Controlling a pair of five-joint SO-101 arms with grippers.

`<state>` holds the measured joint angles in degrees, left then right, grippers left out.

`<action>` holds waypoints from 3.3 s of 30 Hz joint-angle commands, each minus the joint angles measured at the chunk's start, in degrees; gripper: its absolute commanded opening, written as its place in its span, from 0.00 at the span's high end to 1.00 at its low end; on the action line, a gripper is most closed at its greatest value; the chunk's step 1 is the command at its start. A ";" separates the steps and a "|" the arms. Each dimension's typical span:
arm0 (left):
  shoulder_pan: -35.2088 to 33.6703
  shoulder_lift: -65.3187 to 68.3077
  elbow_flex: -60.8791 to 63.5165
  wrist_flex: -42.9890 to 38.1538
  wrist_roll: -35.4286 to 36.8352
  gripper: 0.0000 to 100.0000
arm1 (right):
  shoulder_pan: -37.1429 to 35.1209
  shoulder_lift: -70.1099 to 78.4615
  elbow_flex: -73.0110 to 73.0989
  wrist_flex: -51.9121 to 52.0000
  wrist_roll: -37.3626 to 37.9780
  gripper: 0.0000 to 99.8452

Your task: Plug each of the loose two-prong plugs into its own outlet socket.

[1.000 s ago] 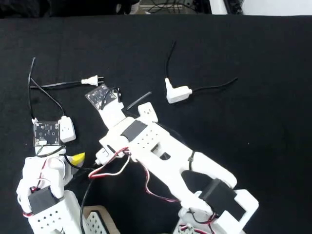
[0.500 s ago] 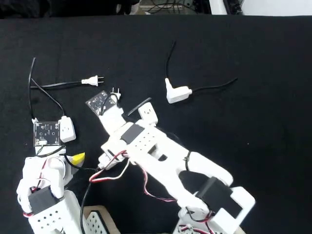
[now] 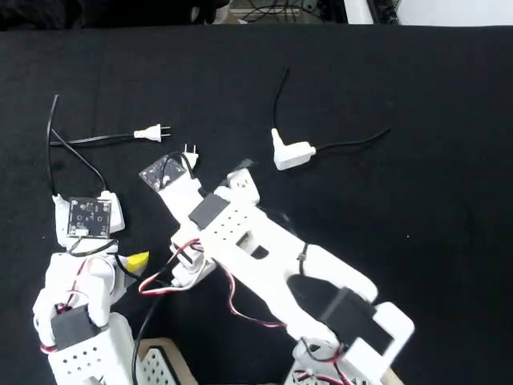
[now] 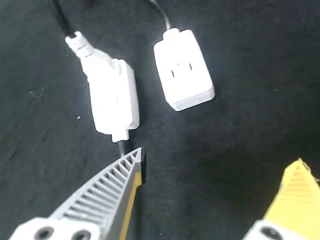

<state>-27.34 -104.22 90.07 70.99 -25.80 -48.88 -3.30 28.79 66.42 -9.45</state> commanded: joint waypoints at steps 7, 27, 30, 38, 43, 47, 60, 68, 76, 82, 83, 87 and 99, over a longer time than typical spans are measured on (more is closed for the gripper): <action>4.70 -0.35 -1.01 1.49 -0.44 0.59 | -1.05 -14.90 -3.12 6.95 0.35 0.67; 33.71 12.13 -6.90 -1.14 -4.13 0.59 | 38.33 -36.26 -8.66 20.57 13.19 0.96; 35.30 21.01 -8.66 -4.48 -4.13 0.59 | 42.81 -30.02 -8.75 18.20 19.69 0.97; 39.16 43.25 -11.12 -13.98 -4.40 0.59 | 47.12 -20.44 -8.40 11.52 18.55 0.97; 37.76 48.44 -13.05 -14.59 -4.31 0.67 | 46.86 -20.44 -7.25 10.73 18.02 0.97; 37.93 49.32 -13.05 -14.15 -4.40 0.81 | 46.86 -20.44 -3.91 7.38 17.41 0.97; 37.58 49.05 -13.05 -14.15 -4.04 0.84 | 46.77 -20.44 -3.12 6.33 17.41 0.97; 37.49 49.05 -15.69 -10.64 -4.04 0.96 | 46.77 -20.44 -3.12 6.33 17.41 0.97; 31.43 48.97 -18.59 -10.02 -3.96 0.97 | 46.77 -20.44 -3.12 6.42 17.41 0.97; 13.76 48.97 -27.56 -10.02 -3.96 0.97 | 46.77 -20.44 -3.12 6.42 17.41 0.97; 10.95 48.97 -28.97 -10.02 -4.04 0.97 | 46.77 -20.44 -3.12 6.42 17.41 0.97; 1.71 49.58 -32.75 -10.11 -4.04 0.97 | 46.77 -20.44 -3.12 6.42 17.49 0.97; -2.59 49.05 -30.55 -9.23 -2.02 0.75 | 46.77 -20.09 -3.03 6.68 17.41 0.97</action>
<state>-29.27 -54.55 60.88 60.62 -29.76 -2.81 -23.25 25.80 73.63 8.48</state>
